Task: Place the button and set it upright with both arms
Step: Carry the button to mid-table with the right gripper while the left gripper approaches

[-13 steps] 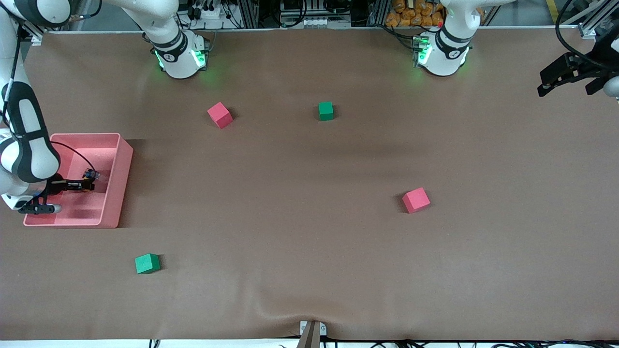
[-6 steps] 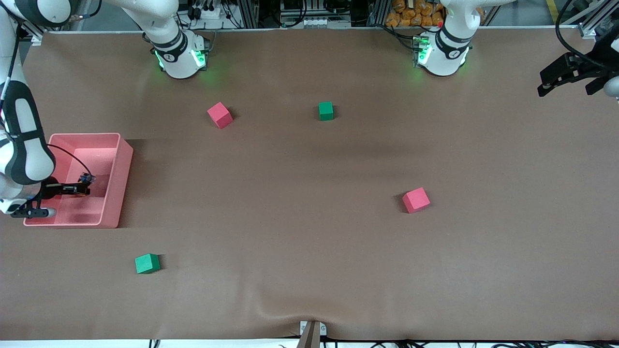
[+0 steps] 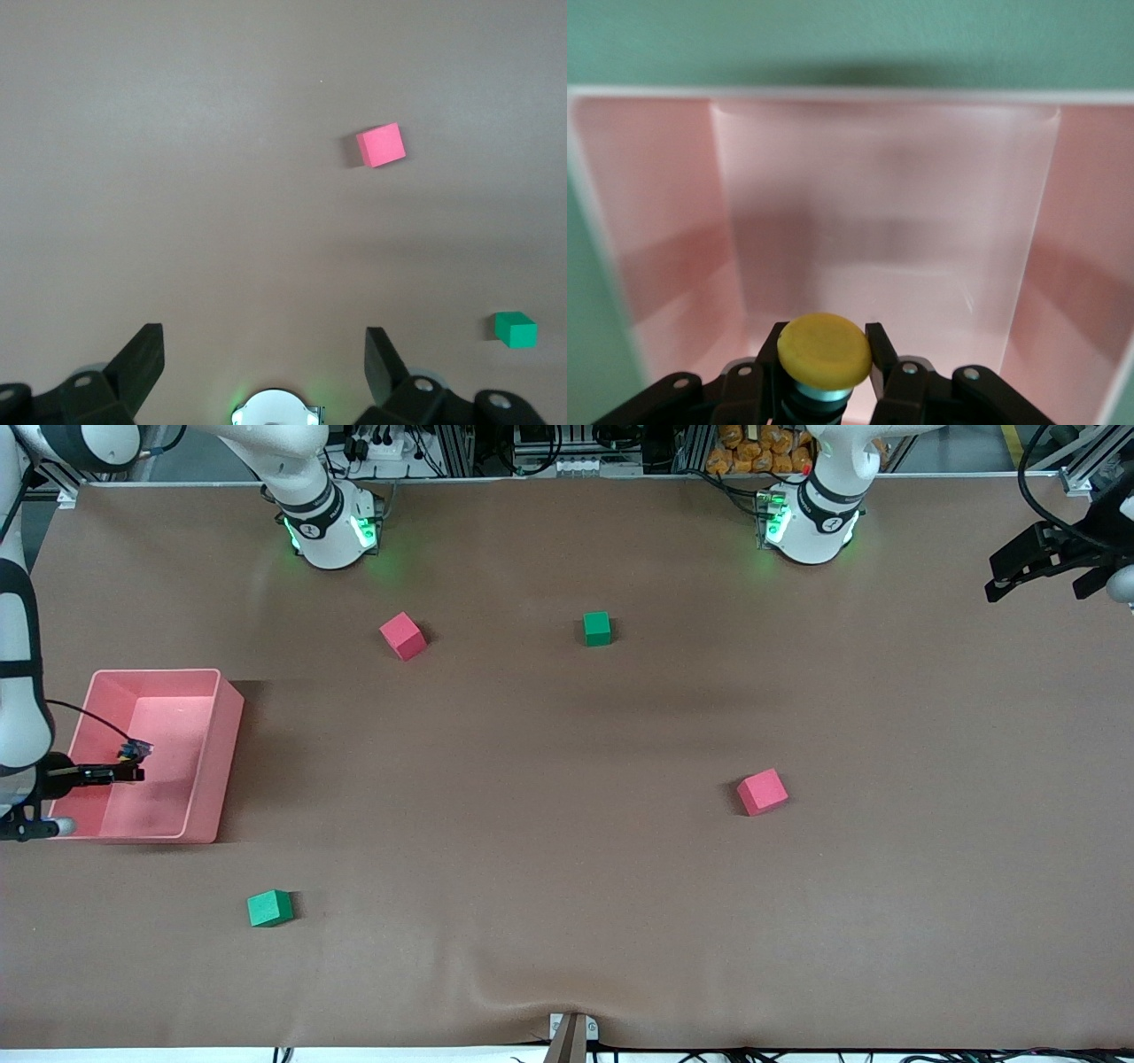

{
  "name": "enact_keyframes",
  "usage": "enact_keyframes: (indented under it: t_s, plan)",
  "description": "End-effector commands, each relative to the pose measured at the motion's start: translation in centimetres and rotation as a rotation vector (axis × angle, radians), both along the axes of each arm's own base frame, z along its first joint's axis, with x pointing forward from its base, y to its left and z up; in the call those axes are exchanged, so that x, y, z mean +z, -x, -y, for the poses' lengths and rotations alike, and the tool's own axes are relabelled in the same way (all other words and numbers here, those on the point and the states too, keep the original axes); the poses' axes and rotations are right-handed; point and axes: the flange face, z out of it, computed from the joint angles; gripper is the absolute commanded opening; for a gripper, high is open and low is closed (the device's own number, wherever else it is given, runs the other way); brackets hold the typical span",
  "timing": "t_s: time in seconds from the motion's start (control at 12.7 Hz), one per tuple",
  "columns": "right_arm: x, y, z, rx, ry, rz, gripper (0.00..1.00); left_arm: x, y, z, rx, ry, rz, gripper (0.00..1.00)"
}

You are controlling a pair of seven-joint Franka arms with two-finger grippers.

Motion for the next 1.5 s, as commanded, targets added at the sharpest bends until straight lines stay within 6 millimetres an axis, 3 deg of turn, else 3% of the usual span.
enact_keyframes:
  t_s: [0.0, 0.08, 0.16, 0.47, 0.71, 0.79, 0.95, 1.19, 1.26, 1.42]
  plan:
    - [4.3, -1.9, -4.5, 0.000, 0.031, -0.041, 0.00, -0.5, -0.3, 0.2, -0.021, 0.018, -0.023, 1.00]
    - [6.0, -2.4, -7.1, -0.019, 0.035, -0.045, 0.00, -0.8, -0.4, 0.5, -0.025, 0.017, -0.029, 1.00]
    - [6.1, -3.2, -11.0, -0.033, 0.055, -0.058, 0.00, -1.1, -0.6, 0.8, -0.032, 0.018, -0.035, 1.00]
    - [8.6, -5.6, -30.6, -0.032, 0.022, -0.020, 0.00, -2.4, -1.3, 1.8, -0.052, 0.022, -0.060, 1.00]
    - [7.8, -5.0, -44.4, 0.021, -0.020, 0.032, 0.00, -3.3, -1.9, 2.3, -0.061, 0.023, -0.077, 1.00]
    - [6.3, -4.7, -48.0, 0.044, -0.055, 0.046, 0.00, -4.0, -2.2, 2.4, -0.064, 0.024, -0.088, 1.00]
    - [3.3, -2.4, -58.3, 0.137, -0.094, 0.116, 0.00, -5.0, -2.9, 2.4, -0.064, 0.026, -0.108, 1.00]
    - [-3.5, 1.9, -70.0, 0.241, -0.122, 0.241, 0.00, -7.0, -3.9, 2.9, -0.074, 0.031, -0.144, 1.00]
    - [-5.5, 2.9, -72.4, 0.193, -0.123, 0.267, 0.00, -7.1, -4.0, 2.9, -0.073, 0.031, -0.145, 1.00]
    - [-7.5, 4.6, -76.3, 0.171, -0.125, 0.283, 0.00, -8.0, -4.5, 3.0, -0.075, 0.035, -0.152, 1.00]
